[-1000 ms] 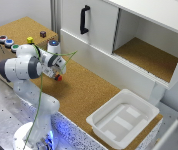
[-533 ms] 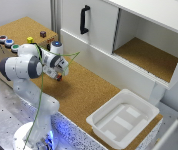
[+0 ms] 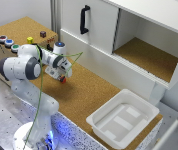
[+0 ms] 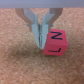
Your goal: Go slide the pink block to the right
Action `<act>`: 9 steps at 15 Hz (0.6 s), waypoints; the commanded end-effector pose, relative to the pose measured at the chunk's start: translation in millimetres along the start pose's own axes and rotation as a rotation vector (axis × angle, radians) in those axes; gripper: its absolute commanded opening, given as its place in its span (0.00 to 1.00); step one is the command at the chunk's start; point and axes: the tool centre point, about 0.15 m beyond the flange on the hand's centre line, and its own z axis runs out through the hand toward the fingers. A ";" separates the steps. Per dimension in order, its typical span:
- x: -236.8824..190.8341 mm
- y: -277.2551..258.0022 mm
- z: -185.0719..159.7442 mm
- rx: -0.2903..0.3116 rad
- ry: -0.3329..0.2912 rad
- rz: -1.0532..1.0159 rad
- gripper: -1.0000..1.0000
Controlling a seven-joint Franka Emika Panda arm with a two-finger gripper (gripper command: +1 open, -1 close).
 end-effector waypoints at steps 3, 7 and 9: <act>-15.0 51.7 -1.3 -0.020 0.003 0.015 0.00; -11.5 69.8 3.2 -0.042 0.001 0.038 0.00; -11.1 79.7 2.5 -0.053 0.004 0.048 0.00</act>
